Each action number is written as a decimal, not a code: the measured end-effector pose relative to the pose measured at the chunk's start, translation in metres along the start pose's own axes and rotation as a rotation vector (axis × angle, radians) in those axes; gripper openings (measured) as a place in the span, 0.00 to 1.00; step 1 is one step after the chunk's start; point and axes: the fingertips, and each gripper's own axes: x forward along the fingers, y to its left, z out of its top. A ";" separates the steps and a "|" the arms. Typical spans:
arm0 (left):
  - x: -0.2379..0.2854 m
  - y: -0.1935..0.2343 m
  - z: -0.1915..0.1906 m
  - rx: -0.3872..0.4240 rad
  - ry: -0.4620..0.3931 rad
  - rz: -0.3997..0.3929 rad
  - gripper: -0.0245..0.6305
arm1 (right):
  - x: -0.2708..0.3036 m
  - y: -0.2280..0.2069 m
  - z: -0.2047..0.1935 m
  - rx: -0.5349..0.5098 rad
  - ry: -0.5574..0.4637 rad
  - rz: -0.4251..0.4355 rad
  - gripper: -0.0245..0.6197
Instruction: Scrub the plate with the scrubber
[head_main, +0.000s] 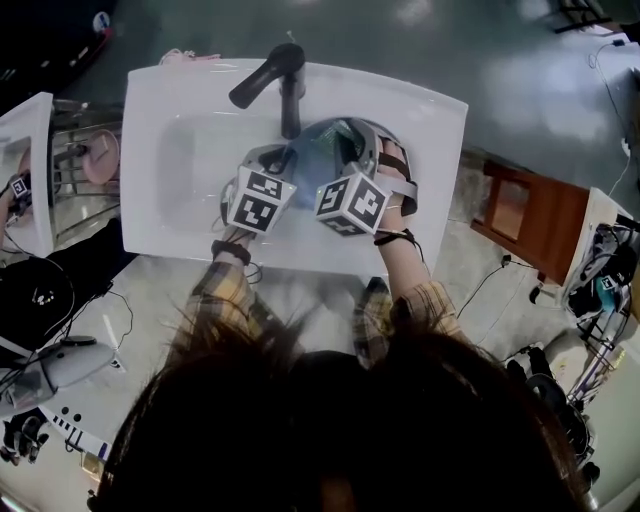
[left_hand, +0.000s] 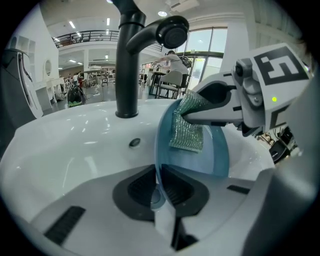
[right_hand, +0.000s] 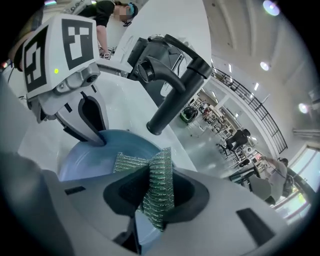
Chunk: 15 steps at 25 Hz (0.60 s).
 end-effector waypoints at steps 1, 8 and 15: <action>0.000 -0.001 0.000 0.003 0.001 0.000 0.09 | 0.001 0.002 0.003 -0.003 -0.002 0.002 0.20; 0.000 0.000 -0.003 -0.002 0.009 0.002 0.09 | 0.006 0.032 0.015 0.004 -0.002 0.052 0.20; 0.003 0.000 -0.006 -0.003 0.018 -0.008 0.09 | 0.006 0.046 0.005 0.093 0.036 0.070 0.19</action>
